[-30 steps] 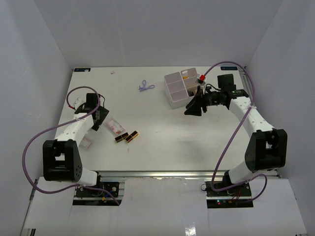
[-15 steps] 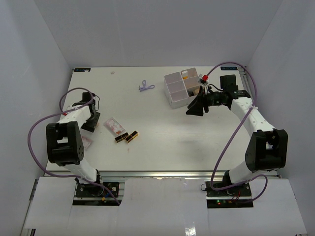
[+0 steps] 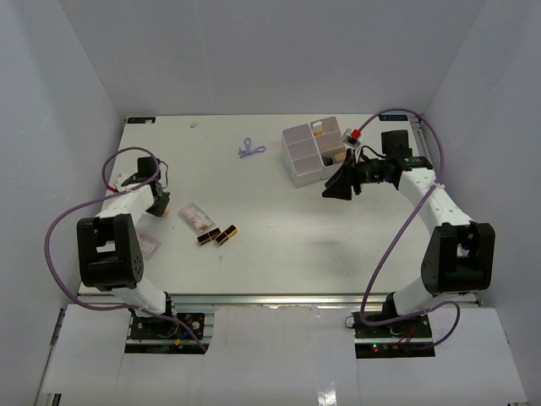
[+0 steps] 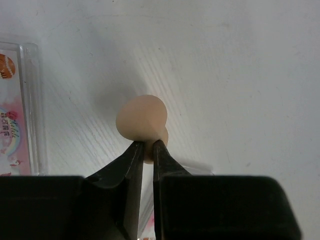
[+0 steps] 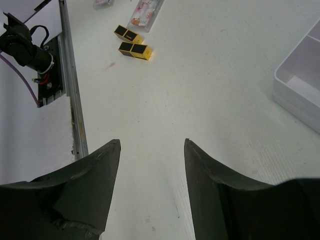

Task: Organize the makeup

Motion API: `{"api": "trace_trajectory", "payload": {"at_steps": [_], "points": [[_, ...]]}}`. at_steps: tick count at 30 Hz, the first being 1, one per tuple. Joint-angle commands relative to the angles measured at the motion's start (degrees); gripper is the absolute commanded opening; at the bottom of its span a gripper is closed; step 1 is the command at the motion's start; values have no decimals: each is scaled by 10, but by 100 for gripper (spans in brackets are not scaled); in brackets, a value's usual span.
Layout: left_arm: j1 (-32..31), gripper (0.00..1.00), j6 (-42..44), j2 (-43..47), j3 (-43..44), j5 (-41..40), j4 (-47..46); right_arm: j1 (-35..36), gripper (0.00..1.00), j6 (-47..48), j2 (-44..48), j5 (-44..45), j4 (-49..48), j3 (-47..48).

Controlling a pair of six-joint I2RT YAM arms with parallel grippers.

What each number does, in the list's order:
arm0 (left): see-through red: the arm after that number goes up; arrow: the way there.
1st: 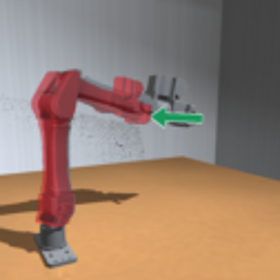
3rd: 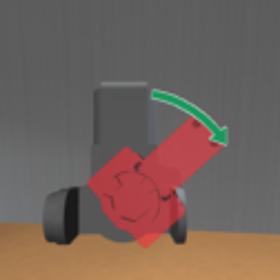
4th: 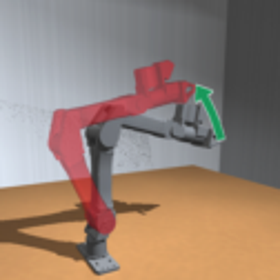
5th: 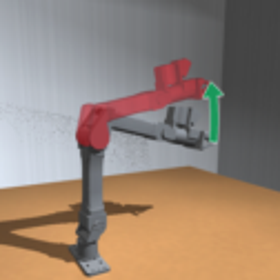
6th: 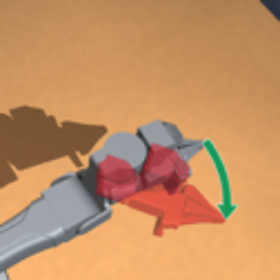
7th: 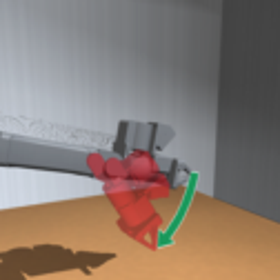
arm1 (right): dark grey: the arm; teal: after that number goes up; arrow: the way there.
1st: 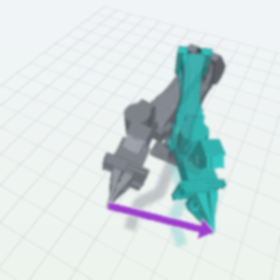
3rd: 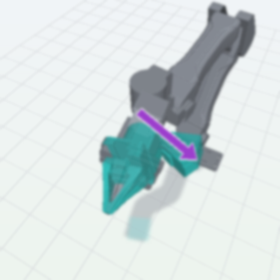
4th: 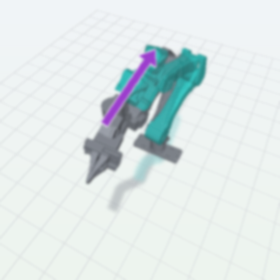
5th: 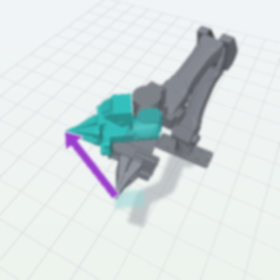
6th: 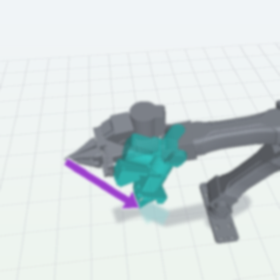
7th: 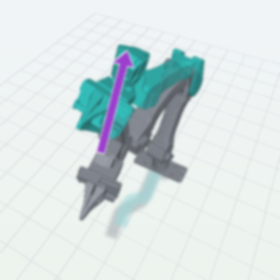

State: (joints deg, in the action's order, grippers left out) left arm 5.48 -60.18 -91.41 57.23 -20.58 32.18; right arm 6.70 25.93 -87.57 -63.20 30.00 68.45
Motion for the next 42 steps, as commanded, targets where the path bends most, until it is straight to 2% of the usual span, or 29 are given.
{"api": "trace_trajectory", "payload": {"at_steps": [1, 6, 7, 11, 13, 16, 21, 23, 31, 35, 42], "points": [[2, 16, 111, 91, -39, 87, -111, -3, 61, -2, 6, -8, -3, 4], [-15, 0, 192, 157, -95, 328, -304, -11, 61, 3, 22, 1, 4, 11], [-25, 0, 212, 154, -94, 384, -322, -14, 61, 3, 29, 1, 4, 12], [-183, 0, 309, 83, -1, 460, -343, -56, 61, 5, 54, -11, 6, 14], [-233, 0, 355, 36, 82, 495, -335, -98, 61, 7, 65, -22, 4, 13], [-293, 0, 437, -37, 149, 523, -333, -161, 61, 7, 76, -46, 4, 6], [-378, 0, 565, -159, 314, 505, -302, -218, 61, 8, 82, -73, 5, -3], [-402, 0, 637, -202, 383, 473, -284, -228, 61, 9, 85, -74, 4, -8], [-459, 0, 745, -393, 641, 386, -253, -238, 61, 9, 86, -83, 4, -15], [-472, 0, 772, -437, 674, 341, -298, -240, 61, 11, 84, -87, 4, -18], [-473, 0, 790, -478, 678, 263, -373, -241, 61, 14, 86, -93, 4, -22]]}}
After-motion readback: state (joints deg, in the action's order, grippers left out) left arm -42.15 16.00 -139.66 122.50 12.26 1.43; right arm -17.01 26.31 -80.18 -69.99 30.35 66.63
